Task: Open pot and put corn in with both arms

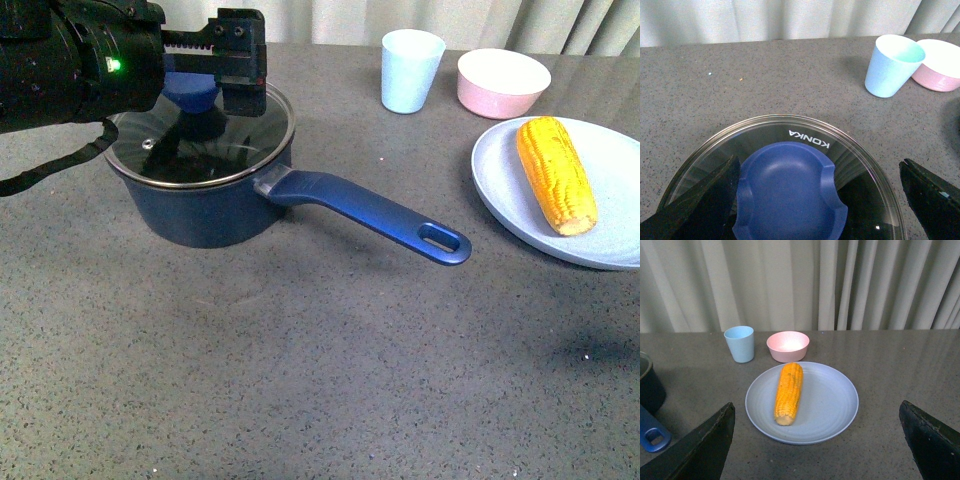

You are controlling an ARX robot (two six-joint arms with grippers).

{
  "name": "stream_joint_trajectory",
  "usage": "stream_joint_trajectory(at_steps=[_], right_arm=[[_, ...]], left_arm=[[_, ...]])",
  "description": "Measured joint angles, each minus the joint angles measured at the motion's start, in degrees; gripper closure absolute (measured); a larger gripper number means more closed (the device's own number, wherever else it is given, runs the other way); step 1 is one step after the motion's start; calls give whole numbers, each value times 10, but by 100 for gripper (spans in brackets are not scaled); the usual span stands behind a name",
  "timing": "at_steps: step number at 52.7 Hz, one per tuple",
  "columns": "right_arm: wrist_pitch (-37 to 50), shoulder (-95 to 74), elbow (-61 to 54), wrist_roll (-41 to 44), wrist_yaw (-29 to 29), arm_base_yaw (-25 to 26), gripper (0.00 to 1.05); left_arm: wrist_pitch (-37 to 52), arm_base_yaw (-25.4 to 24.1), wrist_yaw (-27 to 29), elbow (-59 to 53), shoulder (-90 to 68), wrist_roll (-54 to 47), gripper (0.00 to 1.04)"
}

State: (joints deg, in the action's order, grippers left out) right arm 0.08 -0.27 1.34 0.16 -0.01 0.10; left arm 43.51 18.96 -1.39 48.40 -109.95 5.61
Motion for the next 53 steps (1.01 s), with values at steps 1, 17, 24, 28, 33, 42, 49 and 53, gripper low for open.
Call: stream_joint_trajectory(at_steps=[1, 17, 24, 28, 33, 42, 49, 53], right_arm=[[0, 0, 0, 0, 0, 0, 9], [0, 0, 0, 0, 0, 0, 9], [0, 0, 0, 0, 0, 0, 9], [0, 0, 0, 0, 0, 0, 9], [0, 0, 0, 0, 0, 0, 9], [0, 0, 0, 0, 0, 0, 9], [0, 0, 0, 0, 0, 0, 9], [0, 0, 0, 0, 0, 0, 9]], left_arm=[[0, 0, 0, 0, 0, 0, 9], [12, -3, 16, 0, -10, 0, 9], [18, -5, 23, 1, -21, -3, 9], [19, -5, 25, 3, -29, -5, 9], [19, -5, 28, 9, -40, -9, 9], [18, -5, 36, 23, -56, -14, 9], [14, -5, 44, 31, -61, -16, 9], [14, -4, 47, 33, -64, -16, 9]])
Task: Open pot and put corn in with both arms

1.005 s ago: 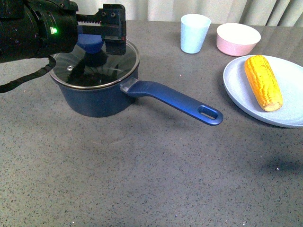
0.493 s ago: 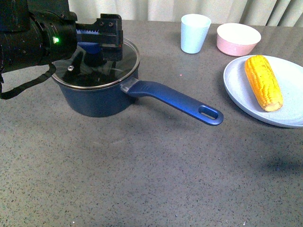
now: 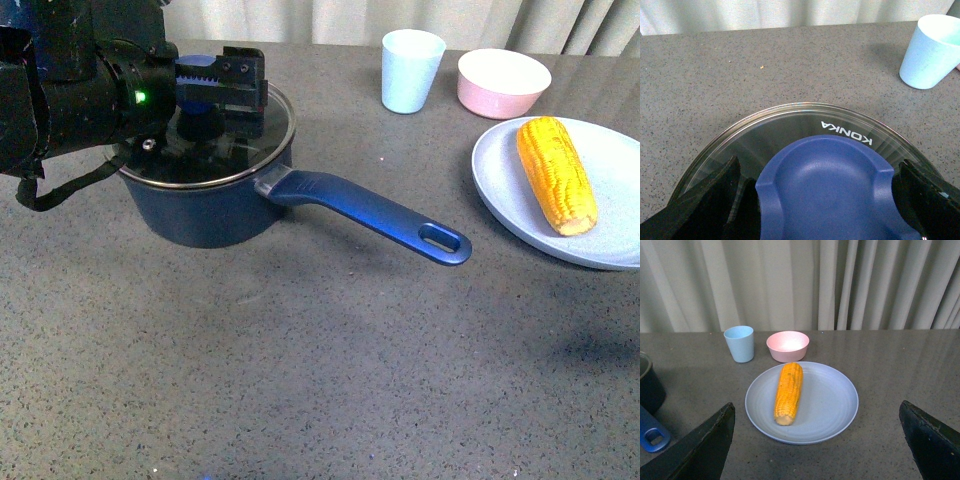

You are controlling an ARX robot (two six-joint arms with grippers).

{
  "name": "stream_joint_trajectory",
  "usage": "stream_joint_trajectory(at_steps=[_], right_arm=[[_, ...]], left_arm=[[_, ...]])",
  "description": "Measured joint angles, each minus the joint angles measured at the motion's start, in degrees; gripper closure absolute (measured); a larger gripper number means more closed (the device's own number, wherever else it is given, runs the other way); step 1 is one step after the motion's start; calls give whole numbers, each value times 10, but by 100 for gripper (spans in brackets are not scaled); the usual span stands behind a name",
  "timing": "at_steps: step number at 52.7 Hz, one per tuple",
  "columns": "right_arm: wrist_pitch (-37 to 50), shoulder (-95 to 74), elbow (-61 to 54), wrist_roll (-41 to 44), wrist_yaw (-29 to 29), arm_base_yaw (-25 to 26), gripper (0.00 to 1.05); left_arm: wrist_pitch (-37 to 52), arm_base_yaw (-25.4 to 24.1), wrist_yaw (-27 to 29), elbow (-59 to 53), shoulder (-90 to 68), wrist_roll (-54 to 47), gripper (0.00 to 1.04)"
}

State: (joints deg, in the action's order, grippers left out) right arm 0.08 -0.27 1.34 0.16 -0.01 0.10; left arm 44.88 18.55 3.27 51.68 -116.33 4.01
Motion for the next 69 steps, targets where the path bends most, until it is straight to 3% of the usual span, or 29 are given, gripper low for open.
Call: stream_joint_trajectory(at_steps=[16, 41, 61, 69], right_arm=[[0, 0, 0, 0, 0, 0, 9], [0, 0, 0, 0, 0, 0, 9], [0, 0, 0, 0, 0, 0, 9], [0, 0, 0, 0, 0, 0, 9]], left_arm=[[-2, 5, 13, 0, -2, -4, 50], [-8, -14, 41, -37, 96, -7, 51], [70, -186, 69, -69, 73, -5, 51], [103, -221, 71, -71, 13, 4, 51]])
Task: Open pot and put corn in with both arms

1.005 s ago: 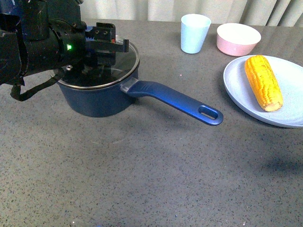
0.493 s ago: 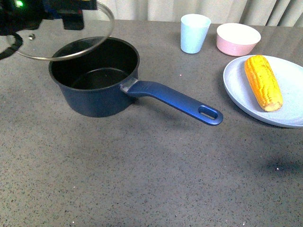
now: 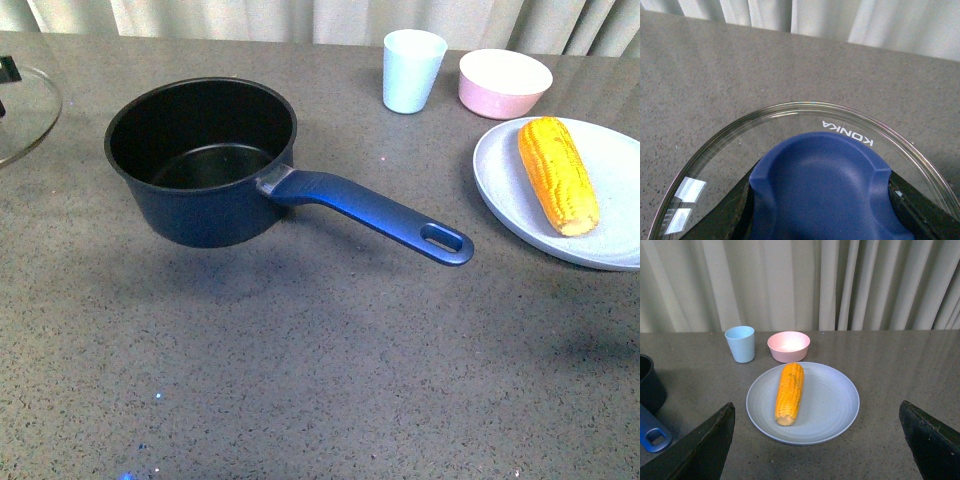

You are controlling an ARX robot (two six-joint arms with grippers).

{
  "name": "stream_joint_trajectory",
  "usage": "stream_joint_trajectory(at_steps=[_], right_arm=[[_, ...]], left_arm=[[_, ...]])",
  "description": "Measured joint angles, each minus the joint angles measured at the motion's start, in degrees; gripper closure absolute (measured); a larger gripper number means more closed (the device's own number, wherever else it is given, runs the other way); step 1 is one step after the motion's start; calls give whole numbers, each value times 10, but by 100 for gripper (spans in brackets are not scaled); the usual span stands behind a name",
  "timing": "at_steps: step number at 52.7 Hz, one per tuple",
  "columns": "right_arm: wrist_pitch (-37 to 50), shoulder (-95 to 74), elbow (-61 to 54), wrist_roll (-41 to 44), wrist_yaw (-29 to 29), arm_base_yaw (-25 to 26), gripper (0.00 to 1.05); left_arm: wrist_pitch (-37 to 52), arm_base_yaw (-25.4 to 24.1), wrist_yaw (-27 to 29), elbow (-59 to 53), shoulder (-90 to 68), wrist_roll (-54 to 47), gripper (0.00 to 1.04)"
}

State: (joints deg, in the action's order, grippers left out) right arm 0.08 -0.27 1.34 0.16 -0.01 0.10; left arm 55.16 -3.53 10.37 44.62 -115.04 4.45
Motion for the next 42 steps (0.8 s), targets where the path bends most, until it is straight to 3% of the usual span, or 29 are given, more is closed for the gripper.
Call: stream_joint_trajectory(at_steps=[42], right_arm=[[0, 0, 0, 0, 0, 0, 9]], left_arm=[[95, 3, 2, 8, -158, 34, 51]])
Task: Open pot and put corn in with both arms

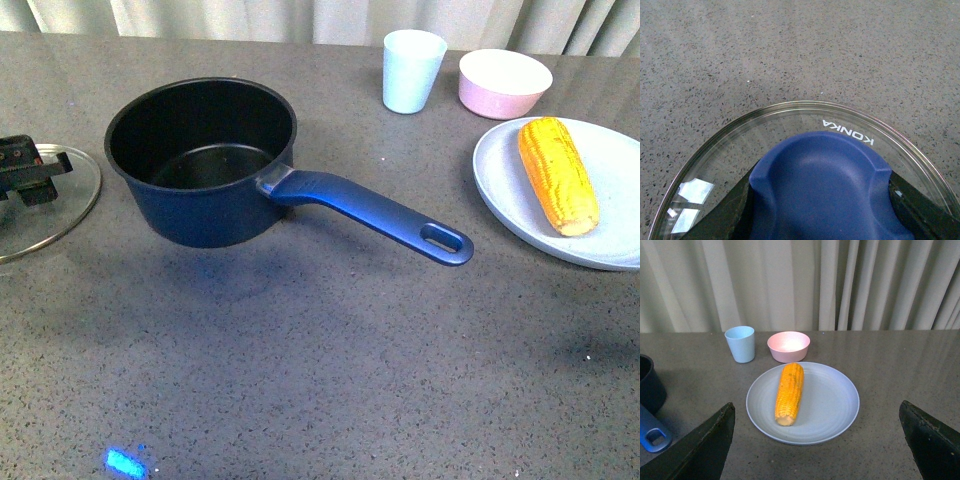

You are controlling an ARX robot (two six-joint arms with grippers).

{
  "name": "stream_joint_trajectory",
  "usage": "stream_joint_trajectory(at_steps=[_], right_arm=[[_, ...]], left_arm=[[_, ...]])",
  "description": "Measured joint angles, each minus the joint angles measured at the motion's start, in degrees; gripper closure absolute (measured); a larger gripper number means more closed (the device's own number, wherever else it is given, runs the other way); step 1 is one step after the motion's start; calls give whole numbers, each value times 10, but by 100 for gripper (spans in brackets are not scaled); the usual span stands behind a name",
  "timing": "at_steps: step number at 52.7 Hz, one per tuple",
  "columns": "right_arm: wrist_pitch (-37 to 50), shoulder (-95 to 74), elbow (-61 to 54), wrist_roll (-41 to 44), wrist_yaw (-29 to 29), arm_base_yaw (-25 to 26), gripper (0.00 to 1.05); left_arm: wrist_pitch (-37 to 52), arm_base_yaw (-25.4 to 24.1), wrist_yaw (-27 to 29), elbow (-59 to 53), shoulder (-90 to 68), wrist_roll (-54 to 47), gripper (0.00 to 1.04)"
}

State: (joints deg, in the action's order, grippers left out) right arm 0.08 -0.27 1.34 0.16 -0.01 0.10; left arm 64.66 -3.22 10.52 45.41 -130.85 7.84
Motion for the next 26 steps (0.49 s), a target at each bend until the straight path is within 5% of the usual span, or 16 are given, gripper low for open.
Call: stream_joint_trajectory(at_steps=[11, 23, 26], right_arm=[[0, 0, 0, 0, 0, 0, 9], [0, 0, 0, 0, 0, 0, 9], [0, 0, 0, 0, 0, 0, 9]], left_arm=[[10, 1, 0, 1, -5, 2, 51], [14, 8, -3, -16, 4, 5, 10], [16, 9, -6, -36, 23, 4, 9]])
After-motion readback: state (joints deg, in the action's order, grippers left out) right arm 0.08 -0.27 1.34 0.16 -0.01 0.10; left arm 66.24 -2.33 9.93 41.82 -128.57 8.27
